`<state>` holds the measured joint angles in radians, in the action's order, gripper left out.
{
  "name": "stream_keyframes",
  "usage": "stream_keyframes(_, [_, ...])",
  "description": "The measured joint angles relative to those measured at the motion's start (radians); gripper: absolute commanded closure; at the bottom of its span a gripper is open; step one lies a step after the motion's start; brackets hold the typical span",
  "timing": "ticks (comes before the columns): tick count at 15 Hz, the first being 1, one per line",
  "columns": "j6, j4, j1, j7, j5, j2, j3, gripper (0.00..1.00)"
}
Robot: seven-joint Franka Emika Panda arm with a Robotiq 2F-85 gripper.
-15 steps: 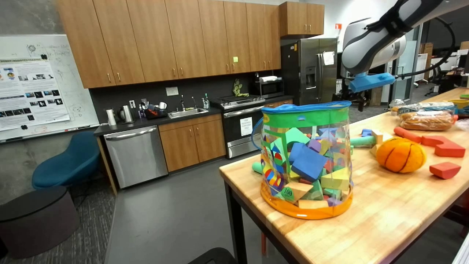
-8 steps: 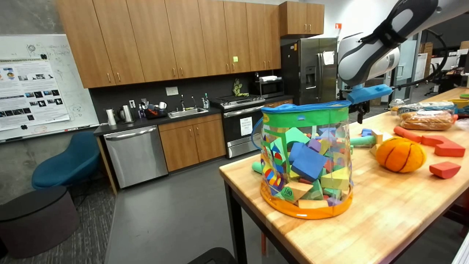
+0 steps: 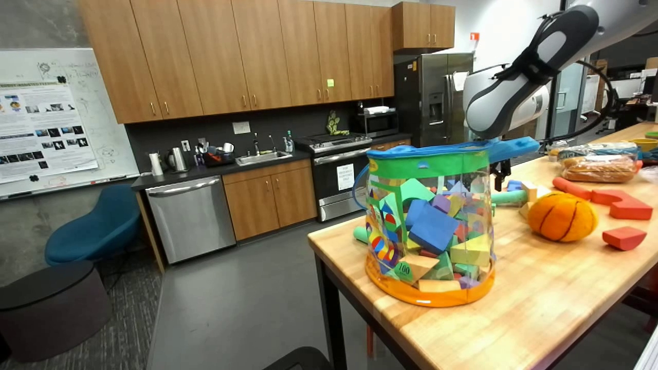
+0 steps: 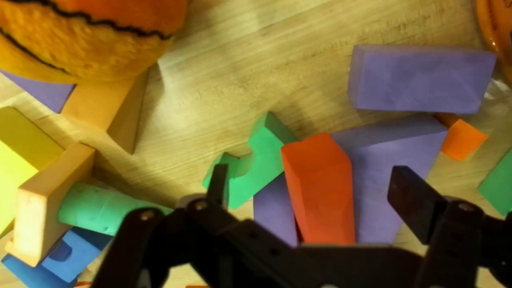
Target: Take the green cylinder out of the bag and put the blue block in the bag.
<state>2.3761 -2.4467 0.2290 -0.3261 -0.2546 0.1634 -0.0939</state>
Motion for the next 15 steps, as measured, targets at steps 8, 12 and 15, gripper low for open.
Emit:
stream_keyframes(8, [0.150, -0.001, 0.009, -0.285, -0.131, -0.055, 0.000, 0.00])
stream_keyframes(12, [0.154, 0.000, 0.002, -0.310, -0.140, -0.056, 0.002, 0.00])
stream_keyframes(15, [0.155, 0.001, 0.000, -0.336, -0.161, -0.057, 0.005, 0.00])
